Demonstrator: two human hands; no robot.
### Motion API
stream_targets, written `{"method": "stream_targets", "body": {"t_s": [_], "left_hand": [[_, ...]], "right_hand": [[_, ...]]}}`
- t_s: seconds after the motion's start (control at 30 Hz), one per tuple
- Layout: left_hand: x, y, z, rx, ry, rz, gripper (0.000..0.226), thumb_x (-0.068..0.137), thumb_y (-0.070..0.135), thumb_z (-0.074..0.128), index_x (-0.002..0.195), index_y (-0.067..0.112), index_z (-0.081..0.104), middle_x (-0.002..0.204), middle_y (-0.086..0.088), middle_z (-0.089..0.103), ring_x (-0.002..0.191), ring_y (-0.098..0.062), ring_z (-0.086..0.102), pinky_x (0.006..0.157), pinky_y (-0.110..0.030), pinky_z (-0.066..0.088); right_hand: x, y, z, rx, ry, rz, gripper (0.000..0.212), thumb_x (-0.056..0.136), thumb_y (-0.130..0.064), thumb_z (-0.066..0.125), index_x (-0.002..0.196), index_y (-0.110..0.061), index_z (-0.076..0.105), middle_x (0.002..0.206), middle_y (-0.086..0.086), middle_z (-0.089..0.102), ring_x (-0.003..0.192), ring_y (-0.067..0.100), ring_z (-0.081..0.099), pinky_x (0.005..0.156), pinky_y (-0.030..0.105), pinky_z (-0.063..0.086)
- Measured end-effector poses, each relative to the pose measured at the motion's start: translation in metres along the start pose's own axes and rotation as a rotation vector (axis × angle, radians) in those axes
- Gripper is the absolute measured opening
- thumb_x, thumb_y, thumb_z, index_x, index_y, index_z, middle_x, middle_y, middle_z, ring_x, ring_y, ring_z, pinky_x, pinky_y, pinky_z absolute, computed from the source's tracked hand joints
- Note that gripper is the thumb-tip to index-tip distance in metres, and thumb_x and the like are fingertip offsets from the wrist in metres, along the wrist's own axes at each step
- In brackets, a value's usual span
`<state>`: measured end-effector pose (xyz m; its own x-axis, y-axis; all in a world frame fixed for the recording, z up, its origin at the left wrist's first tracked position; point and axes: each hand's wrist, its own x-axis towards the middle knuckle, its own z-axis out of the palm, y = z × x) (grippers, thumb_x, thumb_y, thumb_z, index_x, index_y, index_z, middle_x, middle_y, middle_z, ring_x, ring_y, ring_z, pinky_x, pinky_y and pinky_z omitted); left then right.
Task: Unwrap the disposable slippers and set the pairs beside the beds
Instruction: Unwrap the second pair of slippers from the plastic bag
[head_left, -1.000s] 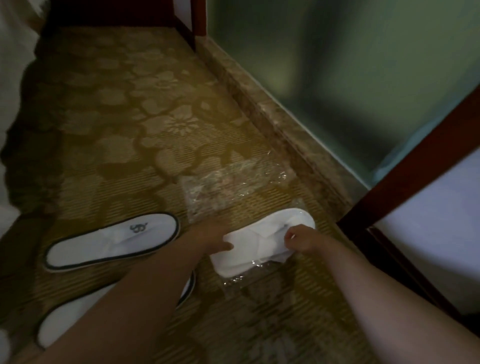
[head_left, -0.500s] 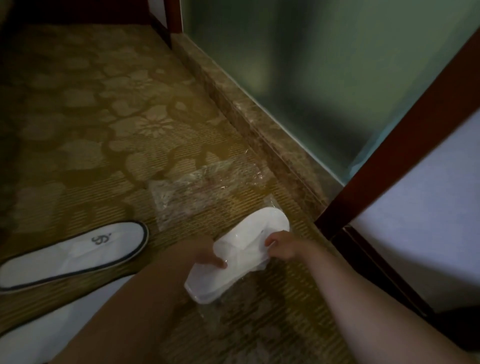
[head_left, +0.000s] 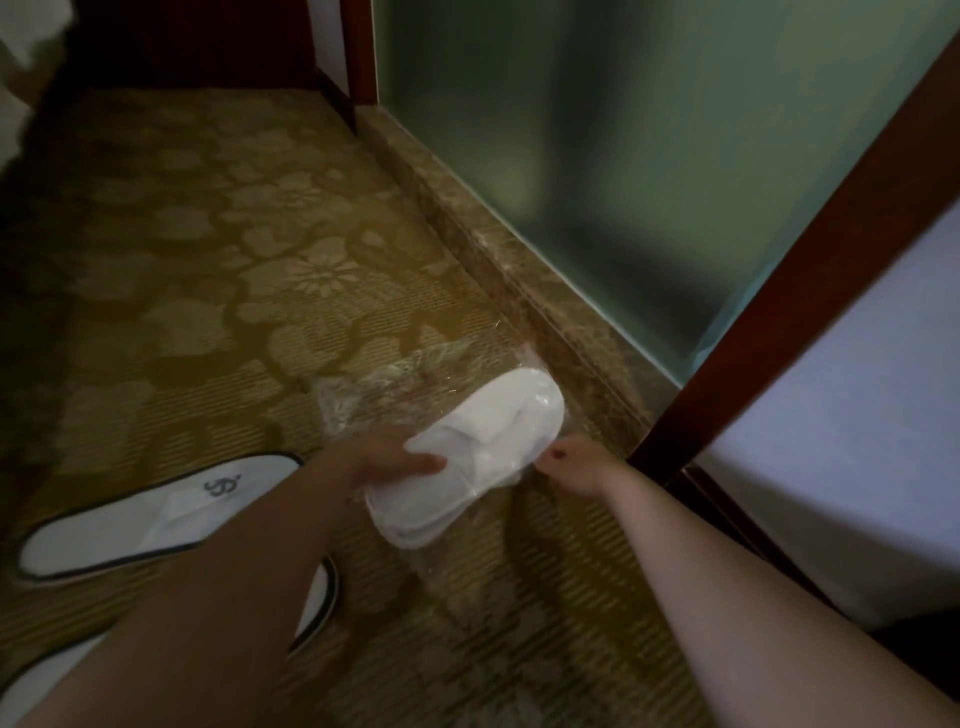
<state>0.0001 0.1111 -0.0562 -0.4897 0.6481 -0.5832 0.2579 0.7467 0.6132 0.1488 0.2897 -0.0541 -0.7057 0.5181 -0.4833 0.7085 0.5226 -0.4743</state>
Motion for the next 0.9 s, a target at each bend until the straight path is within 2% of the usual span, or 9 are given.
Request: {"method": "stream_targets", "body": {"t_s": [0.13, 0.23, 0.3, 0.4, 0.47, 0.53, 0.67, 0.8, 0.9], "left_hand": [[-0.025, -0.013, -0.024, -0.186, 0.117, 0.041, 0.082, 0.067, 0.066, 0.065, 0.136, 0.025, 0.047, 0.133, -0.006, 0.055, 0.112, -0.023, 0.056, 0.099, -0.036, 0.046], [-0.043, -0.020, -0.039, -0.334, 0.131, 0.071, 0.109, 0.024, 0.079, 0.072, 0.120, 0.030, 0.056, 0.118, -0.004, 0.063, 0.110, -0.025, 0.061, 0.100, -0.043, 0.048], [-0.055, -0.022, -0.048, -0.411, 0.132, 0.081, 0.103, 0.030, 0.070, 0.078, 0.120, 0.025, 0.058, 0.117, -0.006, 0.065, 0.107, -0.026, 0.063, 0.096, -0.043, 0.051], [-0.075, -0.024, -0.061, -0.467, 0.144, 0.117, 0.097, 0.032, 0.065, 0.081, 0.117, 0.024, 0.060, 0.101, -0.002, 0.071, 0.091, -0.018, 0.068, 0.073, -0.030, 0.058], [-0.082, -0.024, -0.067, -0.496, 0.129, 0.136, 0.090, 0.026, 0.065, 0.081, 0.105, 0.028, 0.063, 0.090, 0.003, 0.074, 0.082, -0.014, 0.071, 0.062, -0.024, 0.057], [-0.094, -0.025, -0.074, -0.490, 0.105, 0.131, 0.088, 0.023, 0.067, 0.081, 0.100, 0.030, 0.063, 0.097, 0.000, 0.073, 0.088, -0.018, 0.070, 0.062, -0.025, 0.057], [-0.117, -0.026, -0.083, -0.485, 0.071, 0.100, 0.040, 0.065, 0.043, 0.075, 0.098, 0.023, 0.064, 0.089, 0.000, 0.074, 0.081, -0.015, 0.071, 0.062, -0.024, 0.057], [-0.124, -0.031, -0.088, -0.460, 0.067, 0.052, 0.090, 0.027, 0.055, 0.087, 0.105, 0.016, 0.067, 0.103, -0.006, 0.074, 0.098, -0.024, 0.070, 0.084, -0.036, 0.057], [-0.127, -0.030, -0.086, -0.504, 0.090, 0.060, 0.093, 0.036, 0.059, 0.087, 0.117, 0.020, 0.062, 0.114, -0.007, 0.070, 0.109, -0.028, 0.065, 0.096, -0.045, 0.052]], "right_hand": [[-0.009, -0.021, -0.007, 0.164, 0.058, 0.026, 0.033, 0.093, -0.035, 0.048, 0.069, -0.014, 0.056, 0.092, 0.016, 0.069, 0.091, 0.035, 0.068, 0.073, 0.032, 0.049], [-0.014, -0.038, -0.012, 0.360, 0.073, 0.053, 0.040, 0.092, -0.039, 0.051, 0.107, -0.003, 0.061, 0.091, 0.012, 0.066, 0.079, 0.027, 0.066, 0.074, 0.034, 0.052], [-0.019, -0.052, -0.015, 0.537, 0.072, 0.059, 0.056, 0.088, -0.043, 0.055, 0.129, -0.005, 0.051, 0.110, 0.013, 0.066, 0.087, 0.025, 0.066, 0.086, 0.039, 0.054], [-0.033, -0.077, -0.018, 0.774, 0.056, 0.034, 0.070, 0.081, -0.050, 0.061, 0.139, -0.016, 0.040, 0.127, 0.010, 0.059, 0.101, 0.026, 0.064, 0.091, 0.043, 0.054], [-0.039, -0.090, -0.021, 0.937, 0.016, -0.007, 0.060, 0.085, -0.043, 0.062, 0.136, -0.019, 0.041, 0.128, 0.008, 0.058, 0.107, 0.026, 0.062, 0.089, 0.039, 0.054], [-0.047, -0.104, -0.023, 1.086, -0.022, -0.063, 0.053, 0.086, -0.034, 0.063, 0.133, -0.020, 0.043, 0.126, 0.009, 0.059, 0.108, 0.027, 0.062, 0.088, 0.039, 0.055], [-0.060, -0.131, -0.020, 1.180, 0.059, -0.117, 0.065, 0.080, -0.031, 0.071, 0.137, -0.022, 0.039, 0.131, 0.011, 0.056, 0.107, 0.030, 0.063, 0.091, 0.047, 0.055], [-0.076, -0.150, -0.018, 1.100, 0.228, -0.151, 0.080, 0.079, -0.030, 0.072, 0.145, -0.025, 0.027, 0.142, 0.008, 0.048, 0.119, 0.030, 0.056, 0.099, 0.049, 0.049], [-0.089, -0.159, -0.024, 1.043, 0.243, -0.214, 0.071, 0.084, -0.025, 0.067, 0.144, -0.022, 0.029, 0.139, 0.006, 0.049, 0.119, 0.027, 0.056, 0.094, 0.042, 0.050]]}}
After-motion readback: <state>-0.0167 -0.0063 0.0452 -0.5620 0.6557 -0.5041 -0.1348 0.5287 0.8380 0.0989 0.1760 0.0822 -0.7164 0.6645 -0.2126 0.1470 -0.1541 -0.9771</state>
